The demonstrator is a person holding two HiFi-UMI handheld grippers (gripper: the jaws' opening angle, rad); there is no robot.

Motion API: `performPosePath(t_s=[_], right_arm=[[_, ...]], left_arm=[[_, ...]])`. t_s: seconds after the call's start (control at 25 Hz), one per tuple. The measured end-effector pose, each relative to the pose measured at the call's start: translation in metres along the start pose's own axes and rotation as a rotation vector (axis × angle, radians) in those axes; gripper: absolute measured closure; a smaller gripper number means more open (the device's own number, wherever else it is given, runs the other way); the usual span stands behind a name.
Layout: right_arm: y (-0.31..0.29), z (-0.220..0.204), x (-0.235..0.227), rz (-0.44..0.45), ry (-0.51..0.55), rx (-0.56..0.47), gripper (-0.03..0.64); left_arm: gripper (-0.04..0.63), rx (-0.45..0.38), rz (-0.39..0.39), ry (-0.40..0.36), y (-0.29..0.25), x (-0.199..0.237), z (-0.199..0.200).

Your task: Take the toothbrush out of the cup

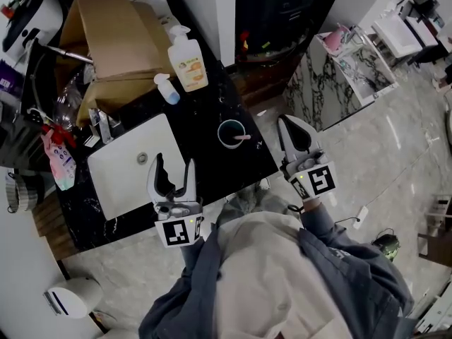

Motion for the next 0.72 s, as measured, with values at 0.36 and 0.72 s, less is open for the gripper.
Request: performPosePath(t_s=[0.36, 0.72], right_arm=[[-0.016, 0.003, -0.03, 0.021, -0.005, -0.018, 0.612], [-0.025, 0.0, -0.034, 0.035, -0.022, -0.014, 0.612]], left_arm=[[0.299, -0.007, -0.005, -0.006, -0.023, -0.018, -0.001], [0.299, 0.022, -0.13, -0.021, -0.037, -0.05, 0.005]])
Point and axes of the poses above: the fingertips, and each gripper's own axes: y backward along the fingers, x to its left, z out of its top, the point moved 5 cm from there along y, backward along the fingers, and after that the axes turned 12 degrees about -y, right-handed, at the moved point
